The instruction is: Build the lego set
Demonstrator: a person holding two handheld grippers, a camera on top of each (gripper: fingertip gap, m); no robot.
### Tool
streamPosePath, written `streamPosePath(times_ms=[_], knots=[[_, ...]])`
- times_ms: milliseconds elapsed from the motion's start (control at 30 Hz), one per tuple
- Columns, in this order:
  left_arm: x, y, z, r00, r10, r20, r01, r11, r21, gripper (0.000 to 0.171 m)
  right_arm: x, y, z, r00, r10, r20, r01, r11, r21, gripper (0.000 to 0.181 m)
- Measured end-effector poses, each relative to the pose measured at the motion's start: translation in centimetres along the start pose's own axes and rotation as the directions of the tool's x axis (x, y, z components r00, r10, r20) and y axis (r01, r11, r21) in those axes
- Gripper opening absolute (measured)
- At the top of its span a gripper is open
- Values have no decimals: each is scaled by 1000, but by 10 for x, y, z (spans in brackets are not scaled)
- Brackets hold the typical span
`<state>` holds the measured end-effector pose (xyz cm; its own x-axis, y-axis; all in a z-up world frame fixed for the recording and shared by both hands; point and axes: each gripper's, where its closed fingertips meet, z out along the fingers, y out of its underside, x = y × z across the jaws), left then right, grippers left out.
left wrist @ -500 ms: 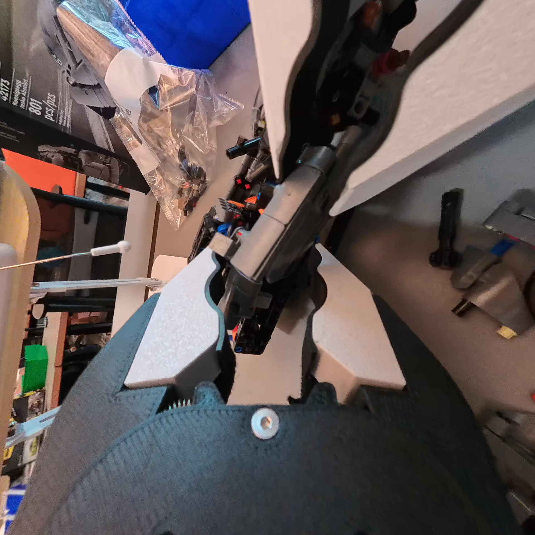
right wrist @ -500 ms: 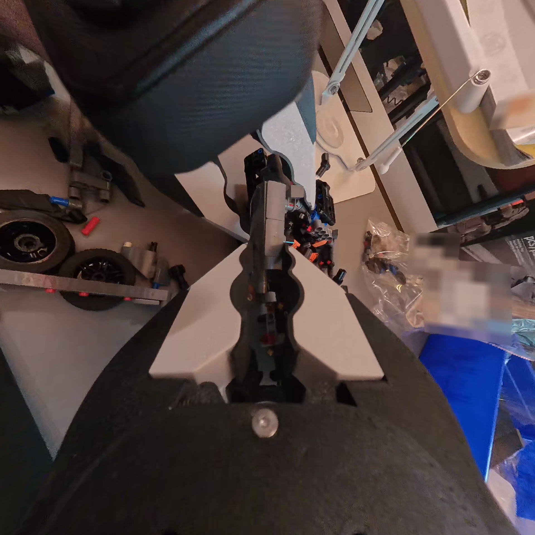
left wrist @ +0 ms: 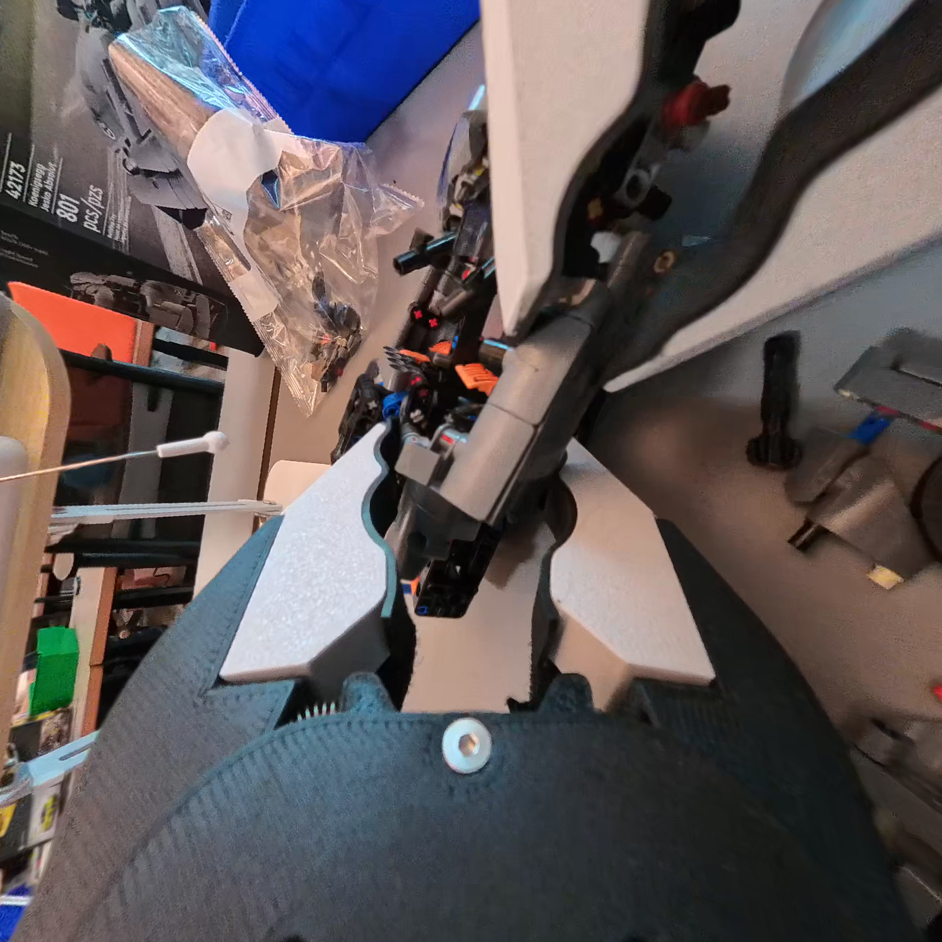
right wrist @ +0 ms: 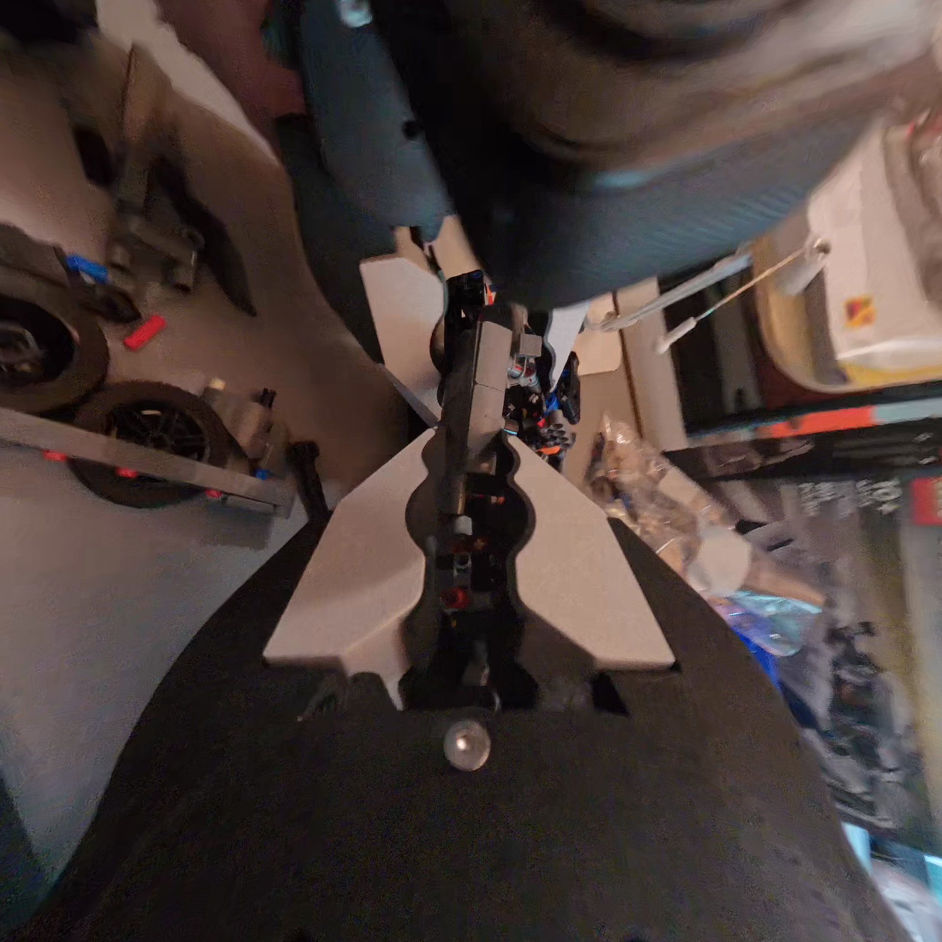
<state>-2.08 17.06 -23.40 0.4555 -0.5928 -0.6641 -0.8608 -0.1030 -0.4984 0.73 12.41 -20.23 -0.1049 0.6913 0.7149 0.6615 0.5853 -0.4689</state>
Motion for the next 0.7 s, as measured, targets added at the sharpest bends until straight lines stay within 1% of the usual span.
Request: streamPosePath(times_ms=[33,133,167,233,267,300,333,400,433,500,533,600,633,700], knots=[[0,0,0,1000,1,1,-1,1000,1,55,2,0,0,999,32,5,-32,999,14,16],[-1,-3,-1,1000,-3,2,3,1000,13,55,13,7,-2,965,246,93,-253,966,63,19],[-1,-4,0,1000,-2,4,2,1000,17,55,15,10,-3,954,278,114,-287,955,71,21],[-1,-5,0,1000,6,10,-6,1000,9,55,24,6,-15,949,291,120,-306,943,134,21],[-2,-3,0,1000,10,14,-10,1000,0,55,28,7,-20,948,299,114,-313,939,141,32],[-3,-1,0,1000,5,16,-5,1000,-1,55,28,12,-23,950,291,110,-304,944,131,41],[-4,0,0,1000,-9,15,9,1000,-2,55,26,16,-24,958,268,105,-280,951,128,40],[-4,-2,-1,999,-36,0,36,999,12,55,20,15,-26,973,214,87,-224,965,139,39],[-4,-3,-1,999,-40,-4,40,999,11,55,16,15,-25,977,198,78,-206,971,123,40],[-4,-3,-1,999,-47,-17,47,999,1,55,15,26,-16,986,166,34,-168,984,52,45],[-4,-4,-1,998,-59,-25,58,998,-5,55,17,32,-13,989,149,5,-149,989,19,43],[-4,-6,-1,996,-74,-50,73,997,-19,54,23,31,-15,991,128,-26,-128,991,29,28],[-5,-7,-2,994,-85,-65,83,996,-29,55,25,29,-16,991,126,-34,-125,991,37,24],[-7,-11,-2,987,-128,-102,124,991,-41,55,26,33,-12,991,131,-39,-131,991,11,21]])
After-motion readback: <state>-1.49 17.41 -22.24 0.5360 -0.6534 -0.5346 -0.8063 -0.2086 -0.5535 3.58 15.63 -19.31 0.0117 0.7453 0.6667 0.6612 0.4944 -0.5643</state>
